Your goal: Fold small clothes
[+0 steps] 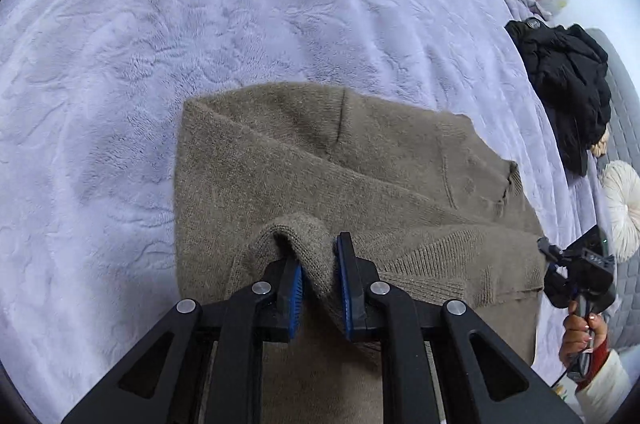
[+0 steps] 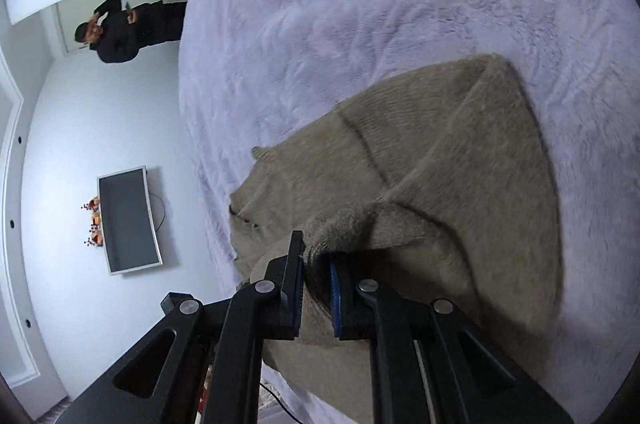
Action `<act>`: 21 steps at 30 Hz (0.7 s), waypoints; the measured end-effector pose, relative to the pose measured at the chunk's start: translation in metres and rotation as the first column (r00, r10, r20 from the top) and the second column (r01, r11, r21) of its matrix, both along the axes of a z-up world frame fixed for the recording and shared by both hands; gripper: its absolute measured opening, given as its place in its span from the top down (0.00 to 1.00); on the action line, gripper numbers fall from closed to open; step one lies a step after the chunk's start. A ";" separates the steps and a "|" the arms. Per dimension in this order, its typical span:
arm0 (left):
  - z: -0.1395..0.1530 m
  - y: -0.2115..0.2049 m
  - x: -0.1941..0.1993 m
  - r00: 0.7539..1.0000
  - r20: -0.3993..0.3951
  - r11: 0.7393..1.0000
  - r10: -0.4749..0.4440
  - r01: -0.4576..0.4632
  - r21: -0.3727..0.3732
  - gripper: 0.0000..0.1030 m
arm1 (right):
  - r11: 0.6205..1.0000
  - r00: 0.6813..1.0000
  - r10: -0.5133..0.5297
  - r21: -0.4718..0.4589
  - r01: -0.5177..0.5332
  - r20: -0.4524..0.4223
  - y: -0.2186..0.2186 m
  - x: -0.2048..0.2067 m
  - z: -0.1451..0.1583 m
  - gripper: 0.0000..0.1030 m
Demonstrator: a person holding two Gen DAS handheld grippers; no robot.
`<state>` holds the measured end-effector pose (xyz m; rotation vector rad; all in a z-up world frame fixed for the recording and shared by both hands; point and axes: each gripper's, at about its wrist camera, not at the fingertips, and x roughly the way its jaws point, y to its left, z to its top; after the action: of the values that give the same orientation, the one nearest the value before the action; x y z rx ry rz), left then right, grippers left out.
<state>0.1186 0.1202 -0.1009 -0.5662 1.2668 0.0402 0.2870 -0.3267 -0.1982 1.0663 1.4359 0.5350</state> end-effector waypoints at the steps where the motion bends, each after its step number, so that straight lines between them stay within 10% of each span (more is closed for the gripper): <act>1: 0.000 0.002 0.001 1.000 -0.003 1.000 0.015 -0.015 -0.017 0.84 | 1.000 1.000 -0.012 0.006 0.012 -0.015 0.000 0.002 -0.006 0.86; 4: 0.005 0.012 -0.006 1.000 -0.015 0.998 0.026 -0.027 -0.064 0.83 | 0.999 0.999 -0.022 0.027 0.023 -0.041 0.000 0.004 -0.011 0.83; 7: 0.019 0.014 -0.016 1.000 0.001 0.996 0.009 -0.009 -0.084 0.81 | 1.000 1.000 0.016 0.012 -0.016 -0.015 -0.006 0.000 0.006 0.50; 8: 0.027 0.014 -0.020 1.000 0.013 0.997 0.001 0.000 -0.076 0.64 | 0.999 0.999 0.039 0.008 -0.040 0.008 -0.007 -0.004 0.014 0.41; 10: 0.042 0.011 -0.031 0.999 0.046 1.000 -0.002 0.003 -0.023 0.34 | 0.996 0.995 0.090 0.018 -0.091 0.042 -0.013 -0.013 0.031 0.41; 21: 0.012 -0.053 -0.024 0.974 -0.006 0.961 -0.228 0.224 -0.159 0.33 | 0.972 0.983 0.184 0.143 -0.185 0.021 0.023 -0.026 0.020 0.41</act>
<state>0.0947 0.0673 -0.0892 -0.5541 1.3591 -0.2472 0.2607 -0.3040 -0.1783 1.0474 1.5171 0.7858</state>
